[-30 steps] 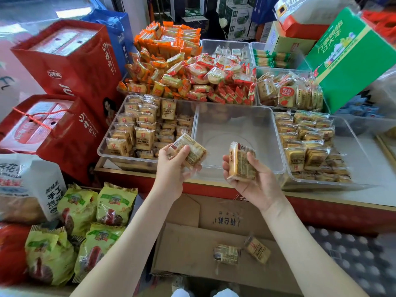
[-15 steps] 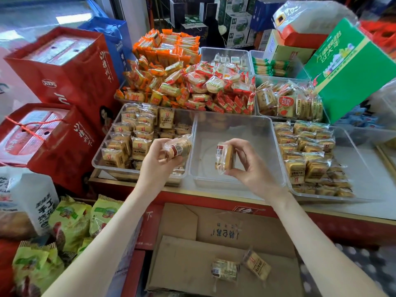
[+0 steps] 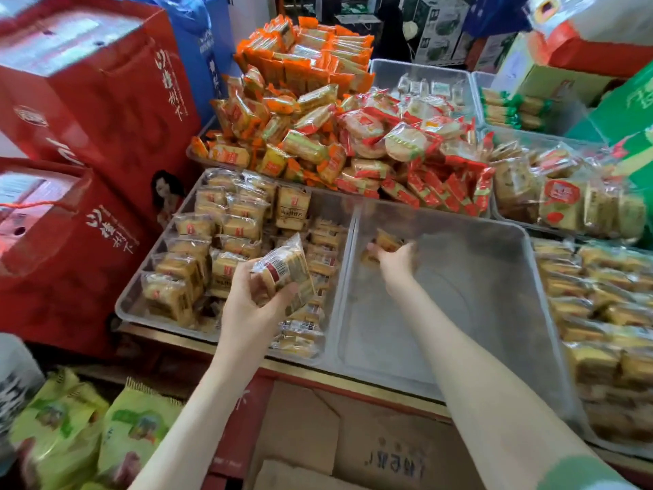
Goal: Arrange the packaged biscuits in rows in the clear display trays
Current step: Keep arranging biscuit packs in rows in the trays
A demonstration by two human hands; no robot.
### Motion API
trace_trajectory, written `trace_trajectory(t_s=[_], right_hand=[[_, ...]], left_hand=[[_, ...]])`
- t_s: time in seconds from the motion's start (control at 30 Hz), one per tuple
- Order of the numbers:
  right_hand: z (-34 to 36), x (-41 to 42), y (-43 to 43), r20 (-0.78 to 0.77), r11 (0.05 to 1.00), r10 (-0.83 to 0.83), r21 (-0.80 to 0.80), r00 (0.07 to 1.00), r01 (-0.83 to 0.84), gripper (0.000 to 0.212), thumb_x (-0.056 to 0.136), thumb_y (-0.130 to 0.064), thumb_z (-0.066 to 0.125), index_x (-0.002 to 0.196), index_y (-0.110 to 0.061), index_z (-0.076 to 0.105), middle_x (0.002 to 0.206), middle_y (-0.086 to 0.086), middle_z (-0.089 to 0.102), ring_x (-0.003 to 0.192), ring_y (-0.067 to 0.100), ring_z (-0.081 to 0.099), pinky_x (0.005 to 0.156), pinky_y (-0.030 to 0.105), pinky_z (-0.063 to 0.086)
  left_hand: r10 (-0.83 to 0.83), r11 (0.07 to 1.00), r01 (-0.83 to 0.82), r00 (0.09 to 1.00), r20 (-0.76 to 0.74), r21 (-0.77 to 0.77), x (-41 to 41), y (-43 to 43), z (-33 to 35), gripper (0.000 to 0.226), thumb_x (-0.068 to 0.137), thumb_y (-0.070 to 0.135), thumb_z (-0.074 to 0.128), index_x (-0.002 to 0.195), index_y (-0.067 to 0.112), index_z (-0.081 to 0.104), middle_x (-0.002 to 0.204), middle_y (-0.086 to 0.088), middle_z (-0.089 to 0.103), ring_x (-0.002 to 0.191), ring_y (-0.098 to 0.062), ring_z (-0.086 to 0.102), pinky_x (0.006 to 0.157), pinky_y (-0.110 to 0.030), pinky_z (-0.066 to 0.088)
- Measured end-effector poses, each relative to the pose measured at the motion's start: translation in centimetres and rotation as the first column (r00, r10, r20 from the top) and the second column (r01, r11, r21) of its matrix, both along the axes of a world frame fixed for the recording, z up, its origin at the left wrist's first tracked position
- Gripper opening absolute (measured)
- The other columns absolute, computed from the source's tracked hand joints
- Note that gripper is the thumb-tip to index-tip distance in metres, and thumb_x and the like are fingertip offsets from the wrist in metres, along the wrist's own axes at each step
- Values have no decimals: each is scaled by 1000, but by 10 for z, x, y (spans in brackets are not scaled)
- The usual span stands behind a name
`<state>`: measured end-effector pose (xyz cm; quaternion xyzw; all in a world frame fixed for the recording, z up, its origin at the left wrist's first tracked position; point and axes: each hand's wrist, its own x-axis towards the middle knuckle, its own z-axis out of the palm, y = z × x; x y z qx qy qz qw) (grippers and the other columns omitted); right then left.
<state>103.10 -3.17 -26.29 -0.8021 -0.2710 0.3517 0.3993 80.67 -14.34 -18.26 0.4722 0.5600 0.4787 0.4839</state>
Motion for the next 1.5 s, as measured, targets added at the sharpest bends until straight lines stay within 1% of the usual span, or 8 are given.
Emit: trace_trajectory(t_s=[0.23,0.37,0.57,0.7,0.87,1.1,1.37,1.5], right_hand=[[-14,2,27,225,994,107,14,969,-113,55,102,-43,38,148,-15,24,149,11,34,122,40,50,98,49,48],[19,6,0,439,950,184,149,879,-274,45,84,-2,64,122,-2,39,119,13,45,102,27,54,90,41,47],[91,-42,-82,20,686,714,176,700,-706,48,81,-23,76,117,-30,45,107,-21,53,94,-18,49,75,1,38],[77,-30,-84,-234,885,438,280,868,-371,53,84,-6,73,121,-25,40,116,-4,61,102,4,60,81,14,48],[47,14,-71,-611,946,245,321,753,-48,48,87,15,50,126,-11,38,110,13,57,82,16,64,64,27,54],[-6,25,-46,-59,795,603,121,795,-594,56,75,8,58,116,-29,53,120,5,57,106,17,58,86,18,48],[-34,28,-13,455,931,364,-169,813,-322,73,83,1,64,144,-7,26,144,23,32,131,40,30,106,45,31],[21,-28,-30,637,890,139,255,759,-377,61,74,17,56,131,3,38,122,21,43,112,34,41,92,38,38]], left_hand=[[46,980,-45,999,5,-192,-1,8,-19,32,86,18,73,110,21,53,99,8,69,85,-1,68,64,-18,53],[53,962,-59,998,-29,-265,9,11,-21,30,85,24,75,103,27,52,102,8,69,85,4,67,74,-19,54],[-97,994,75,931,-351,-75,49,15,-5,34,86,16,71,112,22,49,97,8,62,82,0,59,62,-9,44],[-401,899,439,824,-401,3,60,16,-5,67,90,13,67,148,23,35,127,17,45,127,1,38,97,0,29],[-375,876,472,792,-481,94,47,17,-19,62,97,19,58,149,29,28,142,28,27,130,22,17,109,-4,19],[26,926,289,593,-805,243,0,23,-50,50,88,2,66,136,7,53,145,-19,45,139,-34,35,114,-52,31],[161,957,215,166,-973,195,-73,47,-58,83,71,5,81,145,13,45,144,-30,41,136,-46,35,109,-70,23],[145,973,153,173,-974,172,-93,50,-56,84,71,16,84,145,10,44,143,-27,45,135,-43,40,109,-68,25]])
